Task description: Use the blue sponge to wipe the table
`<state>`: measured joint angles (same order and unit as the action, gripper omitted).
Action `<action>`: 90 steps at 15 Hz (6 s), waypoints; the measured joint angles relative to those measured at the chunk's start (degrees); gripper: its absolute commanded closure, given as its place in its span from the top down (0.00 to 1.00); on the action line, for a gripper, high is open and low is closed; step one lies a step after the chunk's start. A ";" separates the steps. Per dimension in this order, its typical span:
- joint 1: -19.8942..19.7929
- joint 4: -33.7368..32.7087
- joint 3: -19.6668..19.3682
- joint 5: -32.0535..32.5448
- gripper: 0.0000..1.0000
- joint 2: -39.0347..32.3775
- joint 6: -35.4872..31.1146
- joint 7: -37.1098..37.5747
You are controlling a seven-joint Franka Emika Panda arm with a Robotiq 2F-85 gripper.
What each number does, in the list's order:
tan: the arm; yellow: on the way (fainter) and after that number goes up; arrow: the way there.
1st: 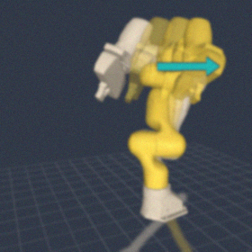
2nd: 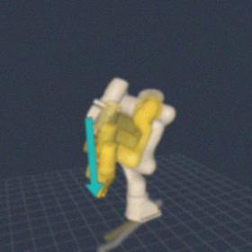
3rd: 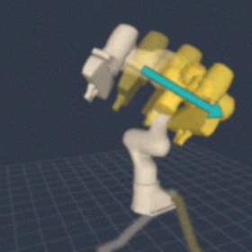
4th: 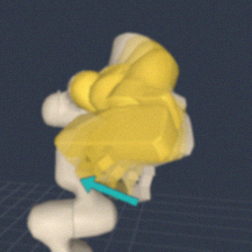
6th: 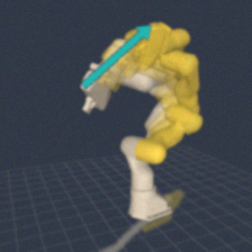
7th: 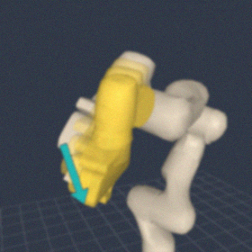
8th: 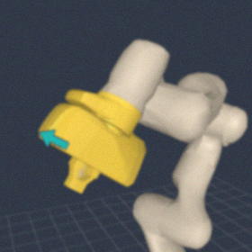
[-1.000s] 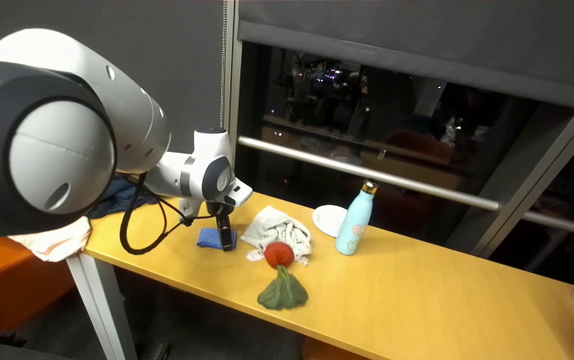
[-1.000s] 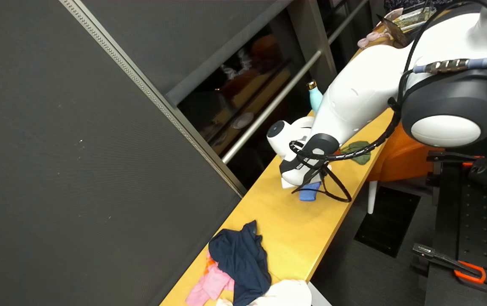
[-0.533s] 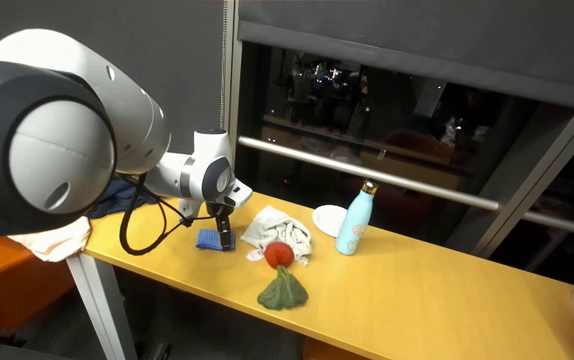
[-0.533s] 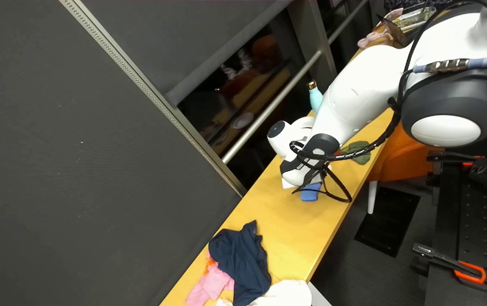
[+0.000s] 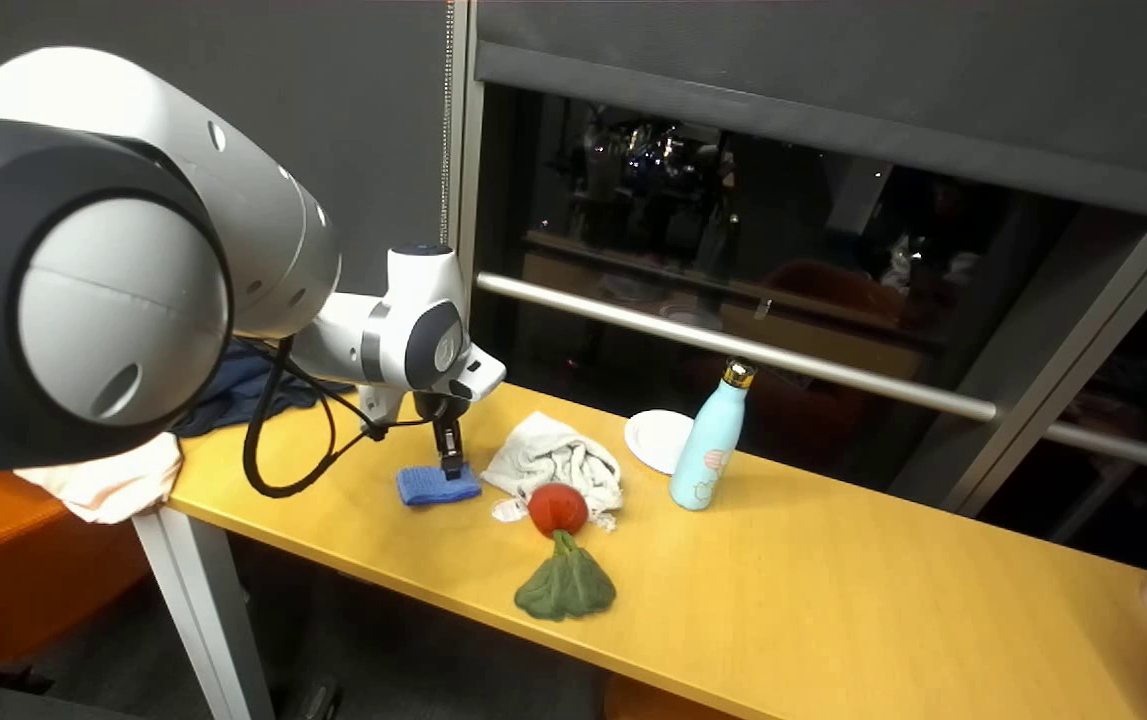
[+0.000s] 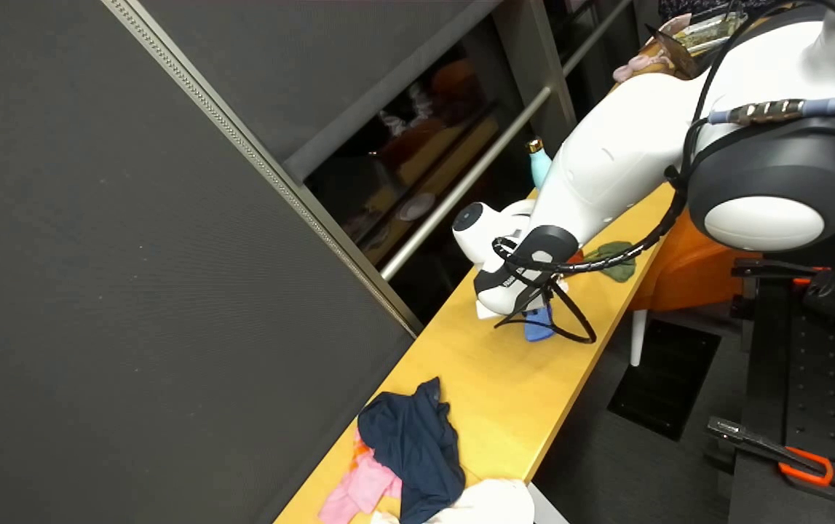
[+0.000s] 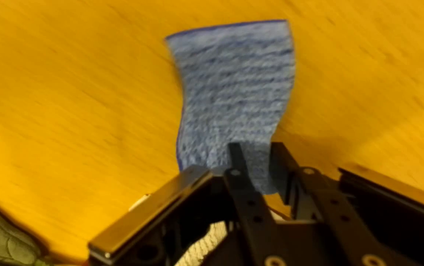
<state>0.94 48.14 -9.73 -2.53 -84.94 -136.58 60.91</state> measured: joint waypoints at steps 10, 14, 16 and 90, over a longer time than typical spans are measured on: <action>-0.03 0.38 0.00 0.00 0.27 -0.11 -0.17 -0.04; -0.05 0.01 -0.20 0.01 0.55 -0.02 -0.14 -0.27; -0.05 -0.48 -0.20 0.01 0.70 -0.02 -0.02 -0.60; 4.68 -2.48 2.30 1.05 0.04 -0.04 8.46 -24.41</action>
<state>5.61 45.66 -7.44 -1.48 -84.98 -128.12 36.49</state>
